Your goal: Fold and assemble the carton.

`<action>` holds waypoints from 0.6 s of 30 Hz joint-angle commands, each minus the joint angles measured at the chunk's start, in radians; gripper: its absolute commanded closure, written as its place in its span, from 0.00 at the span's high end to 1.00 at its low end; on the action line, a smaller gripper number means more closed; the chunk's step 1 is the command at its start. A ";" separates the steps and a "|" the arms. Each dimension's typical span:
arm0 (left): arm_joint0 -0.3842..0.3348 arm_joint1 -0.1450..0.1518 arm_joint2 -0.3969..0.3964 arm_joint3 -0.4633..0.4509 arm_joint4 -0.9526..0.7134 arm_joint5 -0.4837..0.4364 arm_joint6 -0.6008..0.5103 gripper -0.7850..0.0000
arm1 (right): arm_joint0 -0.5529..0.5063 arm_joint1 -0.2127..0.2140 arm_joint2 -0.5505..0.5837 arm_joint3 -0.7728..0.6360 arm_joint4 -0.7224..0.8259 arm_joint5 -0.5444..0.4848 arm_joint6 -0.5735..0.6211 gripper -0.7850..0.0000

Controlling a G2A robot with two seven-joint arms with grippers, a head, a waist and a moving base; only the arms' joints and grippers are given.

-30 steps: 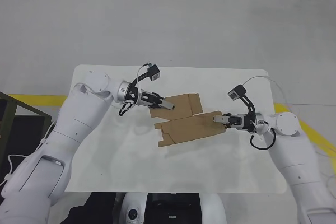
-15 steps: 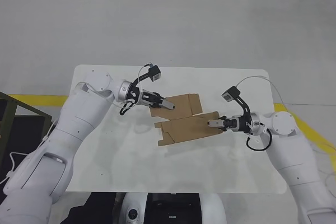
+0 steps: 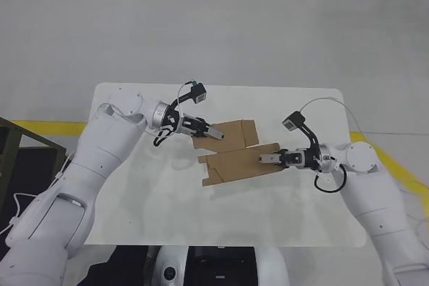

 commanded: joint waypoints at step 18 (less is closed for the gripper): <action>0.011 0.002 -0.018 -0.015 0.009 0.003 -0.001 0.00 | 0.026 0.013 -0.036 0.008 0.016 0.011 0.011 0.00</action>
